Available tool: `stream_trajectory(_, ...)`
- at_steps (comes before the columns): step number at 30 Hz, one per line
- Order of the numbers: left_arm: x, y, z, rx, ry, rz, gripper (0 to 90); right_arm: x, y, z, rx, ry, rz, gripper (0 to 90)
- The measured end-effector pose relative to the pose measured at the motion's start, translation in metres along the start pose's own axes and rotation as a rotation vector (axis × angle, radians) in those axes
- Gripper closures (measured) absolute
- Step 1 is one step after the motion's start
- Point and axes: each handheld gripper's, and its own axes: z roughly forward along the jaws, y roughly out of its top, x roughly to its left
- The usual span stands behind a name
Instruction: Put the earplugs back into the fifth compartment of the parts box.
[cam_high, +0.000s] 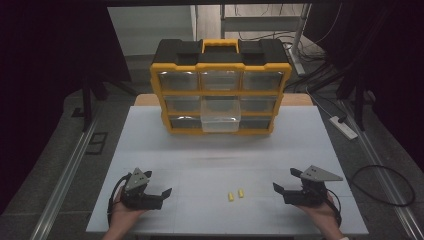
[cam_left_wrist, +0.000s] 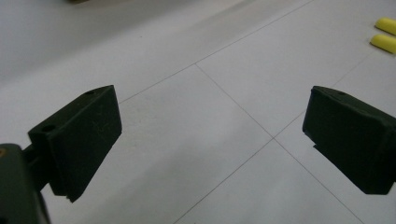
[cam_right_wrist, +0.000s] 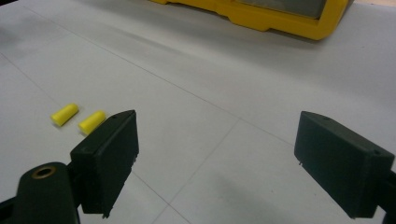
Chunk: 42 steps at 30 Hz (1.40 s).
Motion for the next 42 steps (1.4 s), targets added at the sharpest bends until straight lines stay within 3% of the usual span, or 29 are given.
stream_trajectory(6, -0.001, 0.0, 0.0, 0.0, -0.008, 0.009, 4.8, 0.009, 0.012, 0.01, 0.048, 0.011, -0.017, 15.2)
stream_trajectory(16, -0.001, 0.0, 0.002, 0.005, -0.008, 0.012, 4.9, 0.032, 0.039, 0.034, 0.109, 0.073, -0.095, 17.8)
stream_trajectory(20, -0.001, 0.0, 0.002, 0.006, -0.009, 0.011, 5.0, 0.037, 0.041, 0.039, 0.124, 0.075, -0.111, 18.5)
stream_trajectory(31, -0.001, -0.001, 0.003, 0.018, -0.011, 0.013, 5.0, 0.064, 0.042, 0.063, 0.247, 0.165, -0.167, 21.9)
stream_trajectory(42, -0.001, -0.001, 0.004, 0.026, -0.012, 0.015, 5.0, 0.077, 0.037, 0.078, 0.329, 0.163, -0.206, 25.9)
